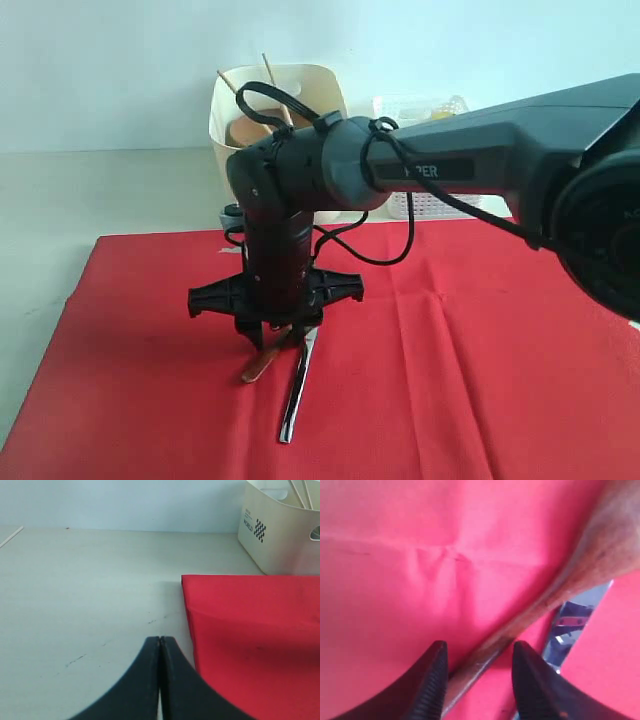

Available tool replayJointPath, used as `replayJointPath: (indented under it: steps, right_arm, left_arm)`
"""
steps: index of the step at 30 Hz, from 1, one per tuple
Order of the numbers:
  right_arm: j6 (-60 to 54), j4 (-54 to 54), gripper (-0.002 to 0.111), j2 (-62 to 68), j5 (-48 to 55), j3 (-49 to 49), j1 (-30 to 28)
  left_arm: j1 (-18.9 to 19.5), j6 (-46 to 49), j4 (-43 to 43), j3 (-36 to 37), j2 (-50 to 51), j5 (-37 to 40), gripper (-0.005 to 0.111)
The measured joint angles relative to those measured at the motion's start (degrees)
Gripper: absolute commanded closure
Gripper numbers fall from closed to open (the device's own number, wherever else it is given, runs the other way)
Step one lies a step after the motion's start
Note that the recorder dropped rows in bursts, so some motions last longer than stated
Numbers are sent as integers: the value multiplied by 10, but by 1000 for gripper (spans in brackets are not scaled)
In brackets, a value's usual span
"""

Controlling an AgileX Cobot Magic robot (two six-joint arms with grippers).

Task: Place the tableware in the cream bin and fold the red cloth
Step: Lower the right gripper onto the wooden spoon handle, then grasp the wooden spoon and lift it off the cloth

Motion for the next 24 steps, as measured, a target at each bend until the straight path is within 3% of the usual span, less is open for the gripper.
replayJointPath:
  steps: [9, 12, 18, 24]
  right_arm:
    - [0, 0, 68, 5, 12, 0, 0]
    - [-1, 0, 76, 6, 13, 0, 0]
    - [-23, -8, 106, 13, 24, -5, 0]
    - [-34, -31, 108, 11, 31, -7, 1]
  left_arm:
    - [0, 0, 0, 0, 0, 0, 107]
    - [0, 0, 0, 0, 0, 0, 107]
    - [0, 0, 0, 0, 0, 0, 107]
    - [0, 0, 0, 0, 0, 0, 107]
